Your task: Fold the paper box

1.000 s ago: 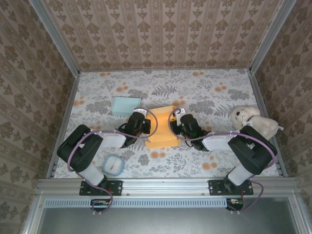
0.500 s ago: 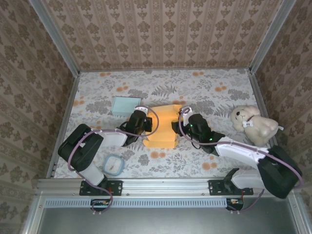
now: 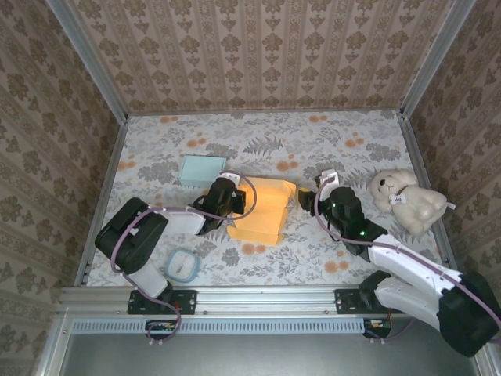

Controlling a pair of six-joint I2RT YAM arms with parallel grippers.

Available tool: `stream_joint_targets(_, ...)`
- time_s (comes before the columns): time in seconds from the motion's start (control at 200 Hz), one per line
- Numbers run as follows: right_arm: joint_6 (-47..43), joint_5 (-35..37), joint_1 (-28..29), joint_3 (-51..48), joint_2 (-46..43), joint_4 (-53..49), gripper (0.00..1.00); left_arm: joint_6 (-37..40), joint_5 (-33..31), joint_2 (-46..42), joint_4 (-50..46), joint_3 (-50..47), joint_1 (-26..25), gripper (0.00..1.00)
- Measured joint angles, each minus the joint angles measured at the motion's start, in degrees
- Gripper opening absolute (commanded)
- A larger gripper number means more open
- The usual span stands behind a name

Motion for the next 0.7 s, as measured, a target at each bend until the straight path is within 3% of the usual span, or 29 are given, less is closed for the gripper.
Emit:
stream_joint_targets(0.16, -1.53, -6.8, -1.46, 0.02, 7.54, 0.81, 0.58, 1.2, 4.85, -0.42, 0.81, -0.92, 2.36, 0.0)
stream_joint_targets(0.355, -2.86, -15.87, -1.29, 0.02, 7.96, 3.13, 0.58, 1.2, 9.7, -0.87, 1.05, -1.66, 6.08, 0.0)
stream_joint_targets(0.7, -5.09, -19.91, 0.26, 0.02, 7.78, 3.8, 0.51, 1.66, 14.93, -3.61, 1.36, -4.39, 6.49, 0.0)
